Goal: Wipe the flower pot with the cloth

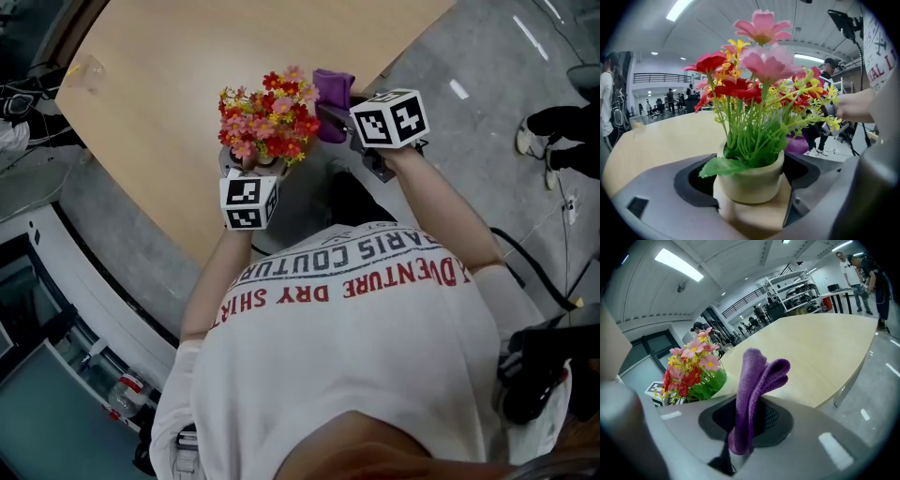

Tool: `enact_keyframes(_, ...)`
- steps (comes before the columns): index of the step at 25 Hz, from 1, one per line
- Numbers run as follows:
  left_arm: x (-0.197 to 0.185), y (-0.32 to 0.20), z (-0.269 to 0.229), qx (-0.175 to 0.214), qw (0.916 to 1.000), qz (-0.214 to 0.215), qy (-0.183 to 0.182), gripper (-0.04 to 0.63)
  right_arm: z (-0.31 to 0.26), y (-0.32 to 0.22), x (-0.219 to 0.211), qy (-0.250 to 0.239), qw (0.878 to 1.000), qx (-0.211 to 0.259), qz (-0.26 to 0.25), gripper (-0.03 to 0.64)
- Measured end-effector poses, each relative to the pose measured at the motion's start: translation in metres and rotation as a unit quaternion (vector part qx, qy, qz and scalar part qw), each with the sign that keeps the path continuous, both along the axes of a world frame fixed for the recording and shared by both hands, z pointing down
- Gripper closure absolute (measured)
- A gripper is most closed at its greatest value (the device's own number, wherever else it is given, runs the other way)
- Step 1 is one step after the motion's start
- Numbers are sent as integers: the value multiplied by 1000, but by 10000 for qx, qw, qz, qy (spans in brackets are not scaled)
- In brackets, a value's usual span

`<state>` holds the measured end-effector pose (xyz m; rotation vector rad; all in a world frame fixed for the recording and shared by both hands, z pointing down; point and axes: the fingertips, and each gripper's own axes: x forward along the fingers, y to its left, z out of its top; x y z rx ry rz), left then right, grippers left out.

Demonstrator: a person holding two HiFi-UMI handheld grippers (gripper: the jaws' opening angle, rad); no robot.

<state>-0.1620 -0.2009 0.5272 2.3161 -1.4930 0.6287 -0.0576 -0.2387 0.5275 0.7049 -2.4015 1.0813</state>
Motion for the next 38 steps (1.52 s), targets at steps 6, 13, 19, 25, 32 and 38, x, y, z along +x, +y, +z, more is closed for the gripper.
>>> enact_keyframes(6,-3,8,1,-144,9921,1245,-60,152,-11,7,-10,-246,9994,-69,-247,560)
enact_keyframes(13,-8,10,1,-378,9808,1909,-159,152,-37,14,-31,-531,9965,7,-648,560)
enact_keyframes(19,-8,14,-3,-269,9823,1854,-77,152,-39,21,-49,-551,9943,-33,-913,560)
enact_keyframes(25,-6,13,-7,-196,9831,1818,-10,152,-33,15,-53,-586,9934,-204,-962,560)
enact_keyframes(32,-8,10,-6,-143,9833,1814,-12,152,-1,0,-54,-128,9957,-305,-870,560)
enact_keyframes(38,-8,15,-4,-145,9814,1914,-1,152,16,-4,-53,531,9941,-165,-934,560)
